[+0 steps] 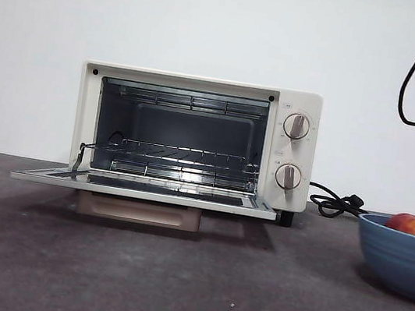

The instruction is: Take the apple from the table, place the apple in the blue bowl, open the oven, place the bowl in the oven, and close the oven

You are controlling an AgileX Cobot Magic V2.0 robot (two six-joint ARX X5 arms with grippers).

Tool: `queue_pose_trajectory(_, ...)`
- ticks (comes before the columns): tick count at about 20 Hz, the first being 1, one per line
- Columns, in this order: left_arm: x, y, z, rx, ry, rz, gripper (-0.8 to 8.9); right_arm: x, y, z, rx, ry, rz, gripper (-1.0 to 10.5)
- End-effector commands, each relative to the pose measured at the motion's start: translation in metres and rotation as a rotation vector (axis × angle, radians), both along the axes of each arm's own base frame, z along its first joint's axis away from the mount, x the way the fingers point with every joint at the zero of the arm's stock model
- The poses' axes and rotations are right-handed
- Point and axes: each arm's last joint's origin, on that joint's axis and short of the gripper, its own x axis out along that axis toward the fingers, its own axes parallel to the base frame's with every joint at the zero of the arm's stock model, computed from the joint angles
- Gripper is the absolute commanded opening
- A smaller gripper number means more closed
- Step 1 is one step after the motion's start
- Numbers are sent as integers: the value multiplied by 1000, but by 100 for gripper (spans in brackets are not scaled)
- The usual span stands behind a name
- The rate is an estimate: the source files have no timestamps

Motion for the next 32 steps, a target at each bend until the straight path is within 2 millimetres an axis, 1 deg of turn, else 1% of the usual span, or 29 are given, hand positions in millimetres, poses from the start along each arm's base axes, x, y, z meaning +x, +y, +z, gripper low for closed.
queue_pose_trajectory(1, -4, 1, 0, -2, 9, -3, -6, 5, 7, 9, 42, -2, -2, -16)
queue_pose_trajectory(3, -6, 2, 1, -9, -2, -2, -6, 7, 20, 22, 48, -4, 37, -17)
queue_pose_trajectory(7, -11, 5, 4, -16, -28, 3, -6, 14, 56, 51, 86, -77, 80, -17)
queue_pose_trajectory(9, -14, 7, 5, -23, -39, 2, -6, 20, 74, 67, 112, -114, 94, -17)
queue_pose_trajectory(12, -17, 9, 6, -30, -45, 6, -6, 38, 101, 87, 131, -124, 121, -17)
queue_pose_trajectory(15, -19, 10, 7, -36, -40, 15, -6, 59, 130, 98, 121, -114, 133, -16)
queue_pose_trajectory(18, -21, 11, 7, -34, -37, 15, -6, 82, 157, 102, 142, -90, 104, -16)
queue_pose_trajectory(21, -23, 12, 7, -31, -33, 15, -6, 103, 179, 98, 156, -44, 56, -16)
queue_pose_trajectory(23, -24, 13, 7, -32, -35, 15, -6, 116, 190, 93, 163, -19, 30, -16)
queue_pose_trajectory(26, -29, 16, 5, -14, -13, 13, -6, 130, 198, 88, 197, 7, -25, -16)
queue_pose_trajectory(32, -39, 22, 4, 17, -7, 26, -6, 138, 200, 86, 190, -26, -208, -16)
